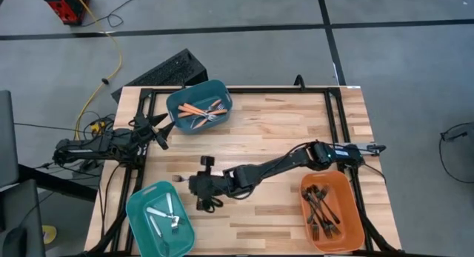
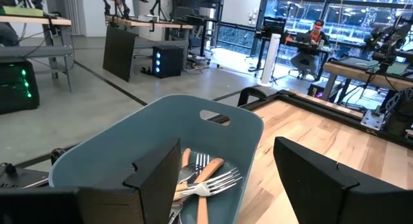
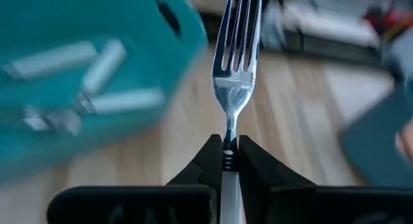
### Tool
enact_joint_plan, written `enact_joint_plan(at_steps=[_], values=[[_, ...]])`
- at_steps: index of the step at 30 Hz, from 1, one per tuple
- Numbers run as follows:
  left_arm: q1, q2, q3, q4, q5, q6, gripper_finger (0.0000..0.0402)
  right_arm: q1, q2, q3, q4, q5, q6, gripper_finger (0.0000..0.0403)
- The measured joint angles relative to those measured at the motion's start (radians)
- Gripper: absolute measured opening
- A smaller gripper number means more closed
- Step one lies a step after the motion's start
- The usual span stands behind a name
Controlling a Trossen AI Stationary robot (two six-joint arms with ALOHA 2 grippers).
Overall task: Sort silverware by color (type)
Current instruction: Put the white fork into the green bin
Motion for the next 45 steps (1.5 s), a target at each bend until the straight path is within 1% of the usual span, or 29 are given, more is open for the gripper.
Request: enact_joint_plan(at_steps=[4,8,13,14,17,18,22,27,33,36,39,45], values=[[0.0,0.0,0.0,0.0,0.0,-0.01,0.0235,0.025,-0.002,0.021,0.143,-0.005,-0.105,0.0048],[0.0,0.0,0.0,0.001,0.0,-0.018,0.0235,0.044,0.008,0.021,0.298,-0.079,-0.258,0.0048],[0.0,0.0,0.0,0.001,0.0,-0.018,0.0235,0.042,0.007,0.021,0.402,-0.122,-0.303,0.0048],[0.0,0.0,0.0,0.001,0.0,-0.018,0.0235,0.038,0.007,0.021,0.422,-0.149,-0.318,0.0048],[0.0,0.0,0.0,0.001,0.0,-0.018,0.0235,0.022,0.016,0.02,0.53,-0.299,-0.344,0.0048],[0.0,0.0,0.0,0.001,0.0,-0.018,0.0235,0.017,0.032,0.022,0.607,-0.354,-0.346,0.0048],[0.0,0.0,0.0,0.001,-0.001,-0.017,0.0235,0.004,0.088,0.02,0.806,-0.513,-0.331,0.0048],[0.0,0.0,0.0,0.001,0.0,-0.013,0.0235,-0.017,0.155,0.019,0.959,-0.604,-0.278,0.0048],[0.0,0.0,0.0,0.002,0.0,-0.016,0.0235,-0.039,0.232,0.019,1.112,-0.669,-0.161,0.0048],[0.0,0.0,0.0,0.002,0.0,-0.017,0.0235,-0.051,0.269,0.019,1.154,-0.685,-0.112,0.0048],[0.0,0.0,0.0,0.001,0.0,-0.023,0.0235,-0.064,0.3,0.024,1.176,-0.685,-0.089,0.0048],[0.0,0.0,0.0,0.002,0.0,-0.022,0.0235,-0.069,0.304,0.027,1.123,-0.711,-0.11,0.0048]])
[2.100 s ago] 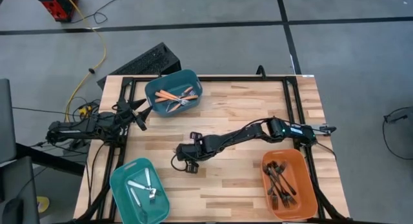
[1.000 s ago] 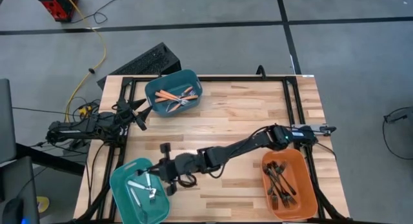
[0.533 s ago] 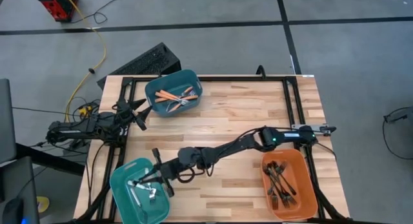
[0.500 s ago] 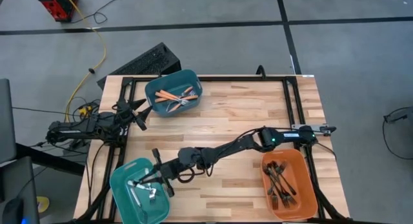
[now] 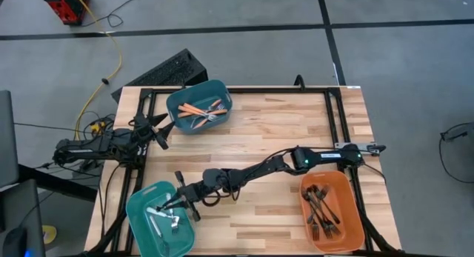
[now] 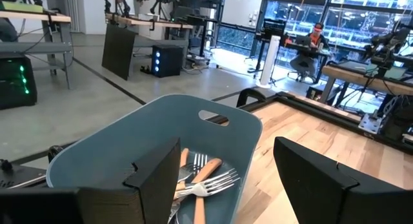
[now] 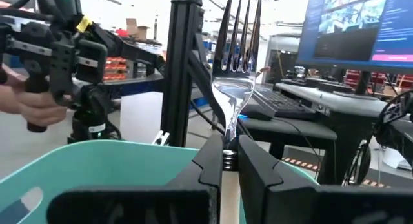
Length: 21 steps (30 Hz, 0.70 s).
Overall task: Sort silverware by color (type)
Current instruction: Put the white fork into the green bin
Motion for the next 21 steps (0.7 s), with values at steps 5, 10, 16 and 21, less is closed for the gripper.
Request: enact_joint_plan(at_steps=[5,10,16,21], values=[[0.0,0.0,0.0,0.0,0.0,0.001,0.0235,-0.003,0.009,0.002,-0.002,-0.023,-0.004,0.0048],[0.0,0.0,0.0,-0.001,0.0,0.005,0.0235,-0.01,0.084,0.015,0.119,-0.071,0.079,0.0048],[0.0,-0.001,0.0,0.001,-0.014,0.016,0.0235,-0.021,0.077,0.021,0.084,-0.075,0.08,0.0048],[0.0,-0.002,0.0,0.0,-0.025,0.016,0.0235,-0.016,0.078,0.024,0.045,-0.076,0.087,0.006]])
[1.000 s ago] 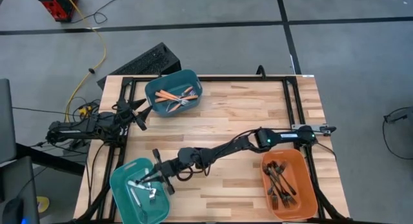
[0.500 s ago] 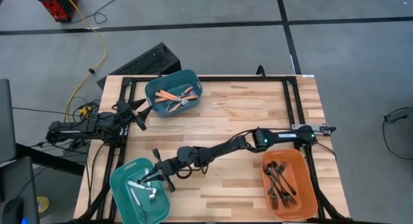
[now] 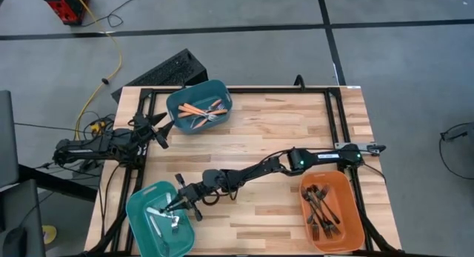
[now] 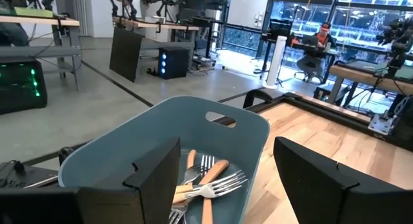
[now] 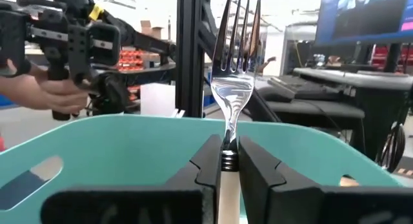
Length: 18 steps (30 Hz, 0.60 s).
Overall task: Sort silverware by color (type)
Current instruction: Put the white fork into the green bin
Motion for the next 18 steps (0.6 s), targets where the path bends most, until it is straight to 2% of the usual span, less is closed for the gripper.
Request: enact_joint_plan(at_steps=[12,18], values=[[0.0,0.0,0.0,0.0,-0.001,0.0,0.0235,-0.001,0.001,0.0,-0.051,0.026,0.019,0.0068],[0.0,0.0,0.0,0.0,-0.001,0.0,0.0235,-0.002,0.001,0.0,-0.106,0.04,0.026,0.0112]])
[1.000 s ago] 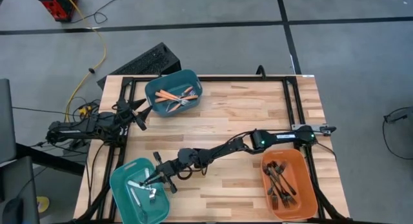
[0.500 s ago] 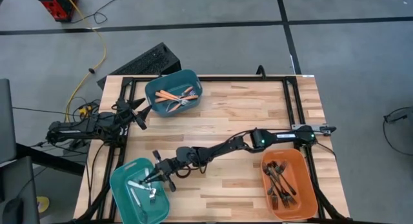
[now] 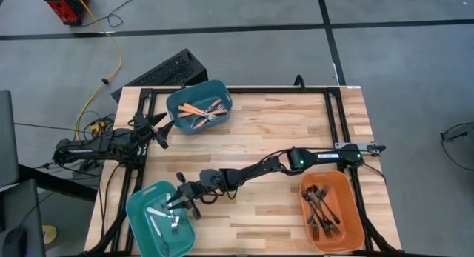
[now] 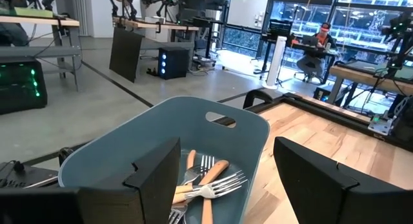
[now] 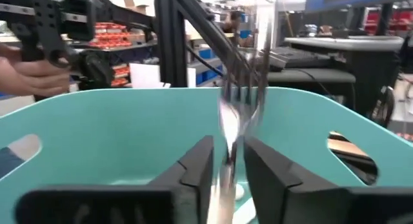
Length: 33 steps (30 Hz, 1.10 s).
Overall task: Sort silverware by color (type)
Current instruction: Put the white fork into the green bin, then return to Home Position
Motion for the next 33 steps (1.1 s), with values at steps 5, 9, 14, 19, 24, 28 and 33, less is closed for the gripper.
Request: enact_joint_plan(at_steps=[5,9,14,19,24,28,33], values=[[0.0,0.0,0.0,0.0,0.0,0.0,0.0235,0.0,0.0,0.0,-0.005,0.029,0.016,0.0179],[0.0,0.0,0.0,0.0,0.0,0.0,0.0235,-0.003,-0.001,0.0,-0.003,0.043,0.016,0.0214],[0.0,0.0,0.0,0.001,0.009,-0.013,0.0235,-0.014,-0.023,0.004,-0.007,0.04,0.041,0.0222],[0.0,0.0,0.0,0.007,0.01,-0.028,0.0235,-0.033,-0.08,0.01,-0.033,-0.003,0.072,0.0222],[0.0,0.0,0.0,0.008,0.01,-0.028,0.0235,-0.057,-0.182,0.008,-0.288,-0.054,0.062,0.0223],[0.0,0.0,0.0,0.005,0.01,-0.03,0.0235,-0.082,-0.305,0.009,-0.538,-0.073,-0.03,0.0223],[0.0,0.0,0.0,0.008,0.021,-0.031,0.0235,-0.101,-0.498,0.01,-0.879,0.004,-0.2,0.0223]])
